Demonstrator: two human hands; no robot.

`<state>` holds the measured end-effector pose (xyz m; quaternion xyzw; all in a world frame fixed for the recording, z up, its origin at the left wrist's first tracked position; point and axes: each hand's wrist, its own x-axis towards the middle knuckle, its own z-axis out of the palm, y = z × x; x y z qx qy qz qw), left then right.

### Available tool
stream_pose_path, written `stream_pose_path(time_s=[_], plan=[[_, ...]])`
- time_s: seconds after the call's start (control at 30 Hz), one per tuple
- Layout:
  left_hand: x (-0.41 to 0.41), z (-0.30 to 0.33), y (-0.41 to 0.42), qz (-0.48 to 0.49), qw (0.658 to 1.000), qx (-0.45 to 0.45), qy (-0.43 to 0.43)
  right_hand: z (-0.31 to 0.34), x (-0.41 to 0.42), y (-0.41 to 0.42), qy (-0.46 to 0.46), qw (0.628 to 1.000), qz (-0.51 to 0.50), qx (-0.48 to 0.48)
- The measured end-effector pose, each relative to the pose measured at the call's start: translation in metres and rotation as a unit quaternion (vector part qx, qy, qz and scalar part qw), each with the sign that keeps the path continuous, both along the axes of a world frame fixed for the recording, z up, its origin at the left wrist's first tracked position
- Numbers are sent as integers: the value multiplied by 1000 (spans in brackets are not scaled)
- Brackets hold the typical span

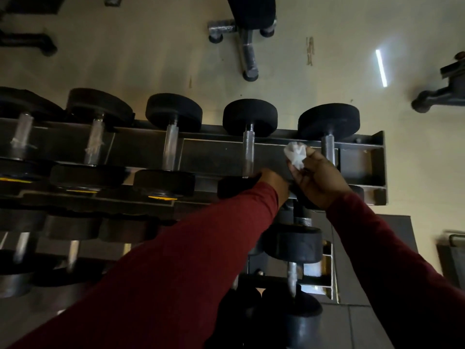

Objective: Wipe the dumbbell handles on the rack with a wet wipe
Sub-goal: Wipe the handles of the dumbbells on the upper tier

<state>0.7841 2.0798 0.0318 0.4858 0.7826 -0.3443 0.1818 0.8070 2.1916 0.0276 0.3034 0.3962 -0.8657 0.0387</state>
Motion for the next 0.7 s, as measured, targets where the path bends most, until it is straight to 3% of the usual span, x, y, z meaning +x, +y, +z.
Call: stream_pose_path(time_s=[0.17, 0.4, 0.7], plan=[[-3, 12, -20, -22, 998, 61, 4, 1, 7, 1, 47, 999, 11, -14], [-19, 8, -55, -10, 976, 218, 7, 2, 9, 5, 70, 995, -8, -64], [-24, -9, -77, -17, 962, 273, -14, 0, 8, 6, 51, 996, 5, -68]])
